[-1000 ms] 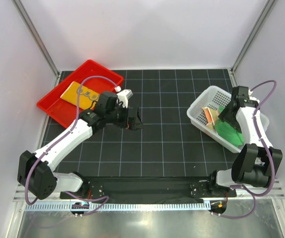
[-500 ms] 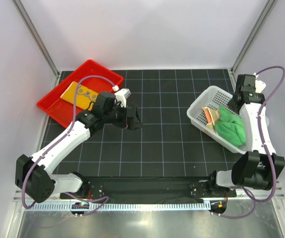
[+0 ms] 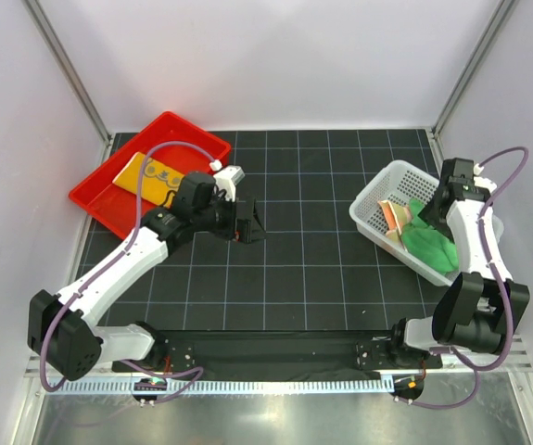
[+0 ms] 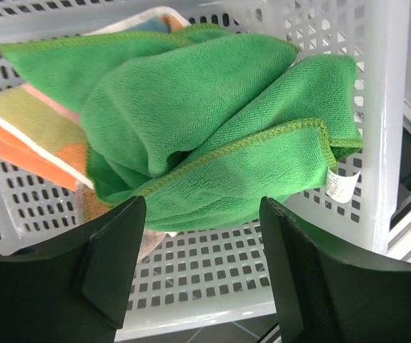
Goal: Fold and stack the towels
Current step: Grab crumpled towel
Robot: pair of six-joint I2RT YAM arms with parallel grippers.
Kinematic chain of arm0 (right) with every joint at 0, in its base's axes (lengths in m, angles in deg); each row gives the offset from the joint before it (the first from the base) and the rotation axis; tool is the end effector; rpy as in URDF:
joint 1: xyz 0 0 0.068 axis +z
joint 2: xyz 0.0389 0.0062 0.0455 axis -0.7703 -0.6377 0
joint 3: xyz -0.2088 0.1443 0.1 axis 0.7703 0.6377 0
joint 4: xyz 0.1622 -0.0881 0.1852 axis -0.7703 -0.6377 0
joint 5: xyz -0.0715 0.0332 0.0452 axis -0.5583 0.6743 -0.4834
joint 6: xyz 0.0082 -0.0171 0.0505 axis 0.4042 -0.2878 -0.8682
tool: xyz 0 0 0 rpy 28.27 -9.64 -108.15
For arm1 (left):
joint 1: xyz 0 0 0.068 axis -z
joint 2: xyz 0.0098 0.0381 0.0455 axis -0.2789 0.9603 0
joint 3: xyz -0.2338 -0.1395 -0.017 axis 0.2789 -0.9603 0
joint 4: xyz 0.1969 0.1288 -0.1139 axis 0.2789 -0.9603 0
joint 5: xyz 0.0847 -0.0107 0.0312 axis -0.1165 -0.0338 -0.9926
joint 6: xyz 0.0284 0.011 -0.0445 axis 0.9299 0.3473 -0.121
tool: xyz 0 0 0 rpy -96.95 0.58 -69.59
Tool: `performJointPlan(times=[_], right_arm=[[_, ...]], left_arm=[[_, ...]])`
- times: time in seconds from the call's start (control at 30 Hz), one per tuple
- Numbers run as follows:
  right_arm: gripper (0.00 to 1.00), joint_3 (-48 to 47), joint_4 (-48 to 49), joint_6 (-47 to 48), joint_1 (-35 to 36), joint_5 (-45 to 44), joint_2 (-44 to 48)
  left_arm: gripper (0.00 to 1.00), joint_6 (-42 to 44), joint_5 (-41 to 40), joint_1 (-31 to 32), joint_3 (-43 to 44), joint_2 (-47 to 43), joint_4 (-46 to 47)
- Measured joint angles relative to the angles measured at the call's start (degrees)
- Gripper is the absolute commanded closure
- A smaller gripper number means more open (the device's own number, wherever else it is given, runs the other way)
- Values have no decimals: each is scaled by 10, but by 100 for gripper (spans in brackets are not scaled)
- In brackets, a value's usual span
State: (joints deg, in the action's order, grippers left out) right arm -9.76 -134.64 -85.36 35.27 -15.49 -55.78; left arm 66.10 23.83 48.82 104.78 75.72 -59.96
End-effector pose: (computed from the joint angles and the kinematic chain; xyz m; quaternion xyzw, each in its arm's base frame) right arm 0.2551 -0.0833 0.2830 0.3951 0.8659 -0.1635 0.2594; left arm 0.2256 -0.1586 0.3083 0.1423 0.8769 -0.3394 0.3093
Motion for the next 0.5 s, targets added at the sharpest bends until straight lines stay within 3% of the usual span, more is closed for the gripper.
performJointPlan(times=[0.27,0.33,0.37,0.43,0.47,0.5], right_arm=[[28,41,39,6,-9,-4,-35],[38,48,50,12,-15,-2,-43],[51,50,58,15,-18,-1,-47],[67,54,75,26,-21,4,-49],[85,54,83,28,-23,6,-49],[92,54,92,29,-23,7,-48]], left_arm=[[0,0,6,0,0,21,0],[1,0,6,0,0,24,0],[1,0,6,0,0,24,0],[1,0,6,0,0,24,0],[1,0,6,0,0,25,0],[1,0,6,0,0,25,0]])
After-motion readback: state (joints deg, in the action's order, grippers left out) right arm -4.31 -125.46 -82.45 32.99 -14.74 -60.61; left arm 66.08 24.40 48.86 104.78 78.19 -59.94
